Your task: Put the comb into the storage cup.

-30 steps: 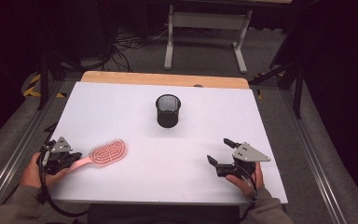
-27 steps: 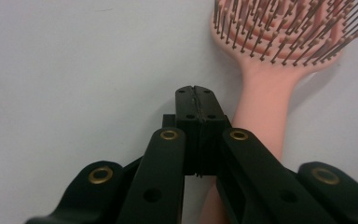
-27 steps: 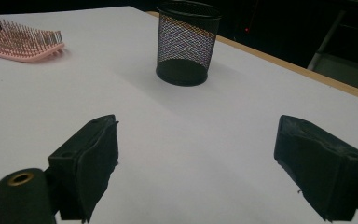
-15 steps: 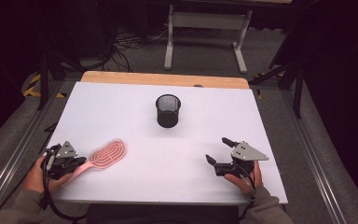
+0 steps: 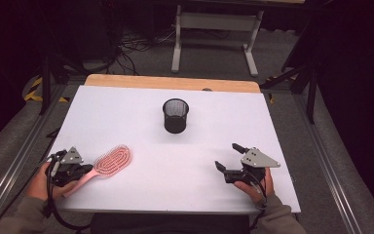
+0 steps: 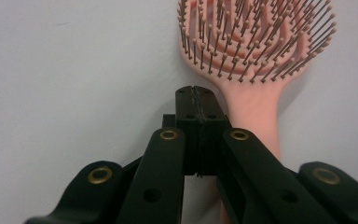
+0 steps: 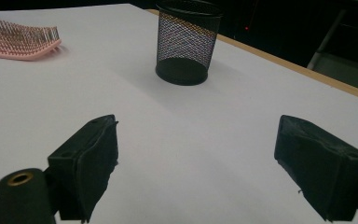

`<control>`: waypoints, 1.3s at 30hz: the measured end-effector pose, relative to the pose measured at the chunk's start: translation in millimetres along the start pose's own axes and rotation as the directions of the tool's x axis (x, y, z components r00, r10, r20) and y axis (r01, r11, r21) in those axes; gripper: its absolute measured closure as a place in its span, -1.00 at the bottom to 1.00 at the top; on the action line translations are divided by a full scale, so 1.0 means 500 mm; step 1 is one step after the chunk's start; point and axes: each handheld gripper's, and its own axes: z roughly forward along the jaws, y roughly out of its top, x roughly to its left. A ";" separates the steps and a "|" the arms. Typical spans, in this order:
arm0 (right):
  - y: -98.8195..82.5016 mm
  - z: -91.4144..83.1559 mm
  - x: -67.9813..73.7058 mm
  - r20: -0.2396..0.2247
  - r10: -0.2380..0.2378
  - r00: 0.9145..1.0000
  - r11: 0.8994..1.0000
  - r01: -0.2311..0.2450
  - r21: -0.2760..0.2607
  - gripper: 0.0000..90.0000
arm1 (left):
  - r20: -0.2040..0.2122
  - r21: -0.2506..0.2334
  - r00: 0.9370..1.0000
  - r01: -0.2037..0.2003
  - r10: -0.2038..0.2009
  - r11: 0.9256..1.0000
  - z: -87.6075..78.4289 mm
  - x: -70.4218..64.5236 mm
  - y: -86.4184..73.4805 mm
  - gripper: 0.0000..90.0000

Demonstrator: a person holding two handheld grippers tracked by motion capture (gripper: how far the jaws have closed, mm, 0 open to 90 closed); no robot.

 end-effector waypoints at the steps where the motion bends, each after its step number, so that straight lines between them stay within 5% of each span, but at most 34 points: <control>1: 0.000 0.000 0.001 0.000 0.002 1.000 1.000 -0.002 0.002 -0.69 | 0.003 -0.001 1.000 0.001 -0.001 1.000 0.000 0.000 0.000 0.98; 14: -0.002 0.001 -0.002 0.002 0.006 1.000 1.000 -0.006 0.001 -0.69 | -0.033 0.000 0.999 -0.008 0.008 1.000 -0.043 0.004 0.014 0.61; 19: -0.003 0.001 -0.002 0.001 0.011 1.000 1.000 -0.011 0.005 -0.69 | -0.034 0.027 0.999 -0.017 0.018 0.999 -0.055 0.000 0.021 0.10; 25: -0.005 0.005 -0.001 0.000 0.018 1.000 1.000 -0.018 0.018 -0.69 | 0.037 0.129 0.999 -0.040 0.035 0.991 -0.046 -0.007 0.041 -0.52; 28: -0.006 0.007 -0.001 -0.003 0.016 1.000 1.000 -0.016 0.021 -0.69 | 0.061 0.165 0.997 -0.056 0.047 0.985 -0.037 -0.008 0.059 -0.54; 34: -0.007 0.006 -0.002 -0.002 0.020 1.000 0.999 -0.020 0.026 -0.69 | 0.108 0.266 0.993 -0.084 0.057 0.960 -0.007 -0.015 0.091 -0.50; 39: -0.008 0.005 -0.003 0.000 0.022 1.000 0.999 -0.022 0.026 -0.69 | 0.108 0.294 0.993 -0.068 0.037 0.953 -0.002 -0.012 0.090 -0.36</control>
